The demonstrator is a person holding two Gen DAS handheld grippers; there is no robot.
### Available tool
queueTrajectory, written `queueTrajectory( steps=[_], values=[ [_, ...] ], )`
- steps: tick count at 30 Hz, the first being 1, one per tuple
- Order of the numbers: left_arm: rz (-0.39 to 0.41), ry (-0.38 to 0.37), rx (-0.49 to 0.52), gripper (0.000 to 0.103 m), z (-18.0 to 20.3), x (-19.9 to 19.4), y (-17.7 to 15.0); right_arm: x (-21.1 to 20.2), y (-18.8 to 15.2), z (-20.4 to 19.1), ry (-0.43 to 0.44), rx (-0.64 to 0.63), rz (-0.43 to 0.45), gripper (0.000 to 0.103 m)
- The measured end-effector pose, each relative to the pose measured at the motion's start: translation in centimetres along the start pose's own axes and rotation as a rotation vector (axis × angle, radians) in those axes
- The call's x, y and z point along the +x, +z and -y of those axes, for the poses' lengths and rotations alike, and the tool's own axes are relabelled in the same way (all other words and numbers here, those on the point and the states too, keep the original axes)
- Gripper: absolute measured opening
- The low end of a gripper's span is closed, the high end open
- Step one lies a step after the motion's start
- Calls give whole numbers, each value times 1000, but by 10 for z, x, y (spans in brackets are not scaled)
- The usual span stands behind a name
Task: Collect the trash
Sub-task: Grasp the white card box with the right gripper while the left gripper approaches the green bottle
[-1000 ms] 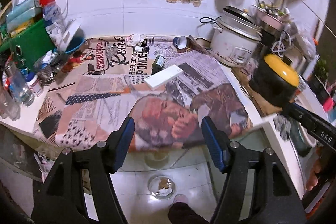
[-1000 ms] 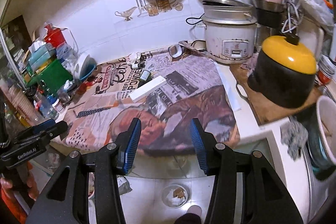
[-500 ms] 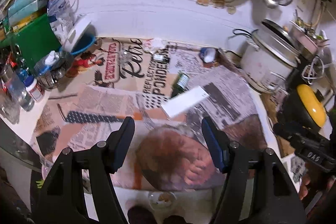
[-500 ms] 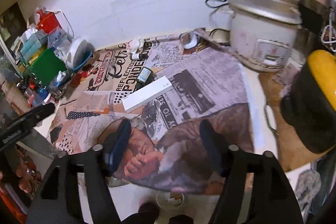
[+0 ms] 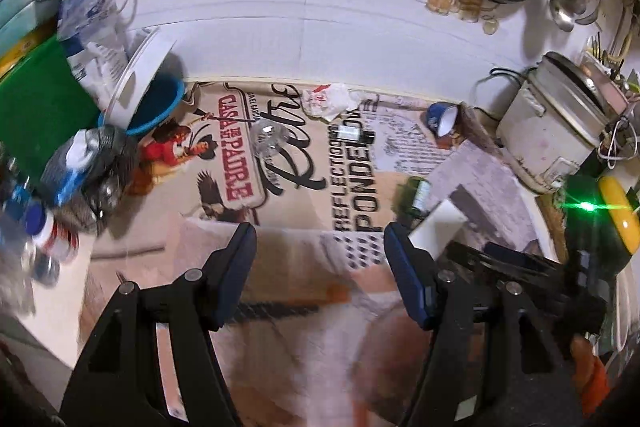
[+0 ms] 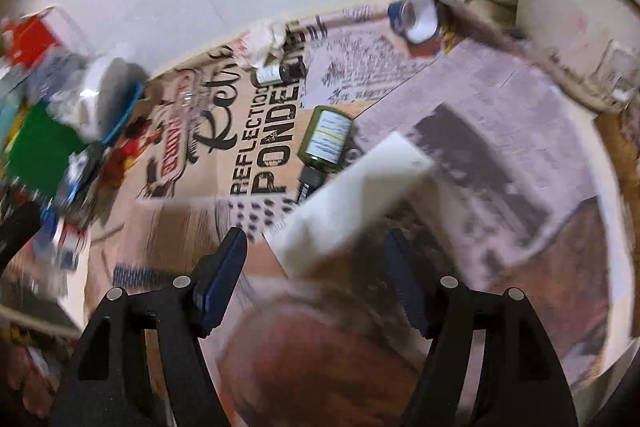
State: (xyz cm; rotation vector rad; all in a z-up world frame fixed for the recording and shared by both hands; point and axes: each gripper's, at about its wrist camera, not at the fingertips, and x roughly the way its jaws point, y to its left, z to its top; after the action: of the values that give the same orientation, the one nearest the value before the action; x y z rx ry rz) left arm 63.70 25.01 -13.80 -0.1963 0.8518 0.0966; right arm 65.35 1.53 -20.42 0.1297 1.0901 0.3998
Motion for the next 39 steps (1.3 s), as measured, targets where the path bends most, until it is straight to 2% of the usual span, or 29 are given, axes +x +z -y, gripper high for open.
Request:
queueTrajectory(
  steps=[2, 6, 8, 10, 12, 14, 20, 23, 25, 26, 27, 28, 32, 39],
  values=[
    [-18, -14, 29, 65, -12, 13, 7, 22, 5, -7, -29, 54, -18, 67],
    [-79, -37, 78, 65, -31, 45, 16, 60, 7, -13, -155, 150, -35, 67],
    [-104, -52, 89, 65, -37, 59, 19, 69, 9, -15, -213, 159, -47, 67],
    [-126, -73, 90, 65, -41, 73, 23, 72, 9, -23, -305, 124, -21, 67],
    [-149, -100, 87, 65, -41, 87, 27, 75, 7, -24, -394, 89, -31, 67],
    [-170, -131, 83, 65, -38, 99, 32, 71, 4, -20, -424, 85, -27, 68],
    [-215, -208, 114, 65, -13, 126, 39, 59, -11, 30, -407, 185, -80, 69],
    [-242, -241, 144, 65, 7, 138, 37, 43, -20, 55, -396, 211, -75, 69],
    [-260, -261, 158, 65, 19, 145, 35, 33, -25, 69, -346, 216, -65, 69],
    [-272, -272, 161, 65, 24, 148, 34, 31, -25, 71, -331, 213, -64, 68],
    [-285, -285, 162, 65, 30, 152, 33, 27, -26, 75, -313, 197, -60, 63],
    [-301, -297, 161, 65, 35, 156, 31, 26, -28, 75, -309, 186, -60, 53],
    [-346, -333, 158, 65, 54, 170, 24, 18, -32, 74, -290, 108, -43, 49],
    [-365, -367, 223, 65, 90, 201, 22, 6, -24, 83, -245, 125, -8, 48]
  ],
)
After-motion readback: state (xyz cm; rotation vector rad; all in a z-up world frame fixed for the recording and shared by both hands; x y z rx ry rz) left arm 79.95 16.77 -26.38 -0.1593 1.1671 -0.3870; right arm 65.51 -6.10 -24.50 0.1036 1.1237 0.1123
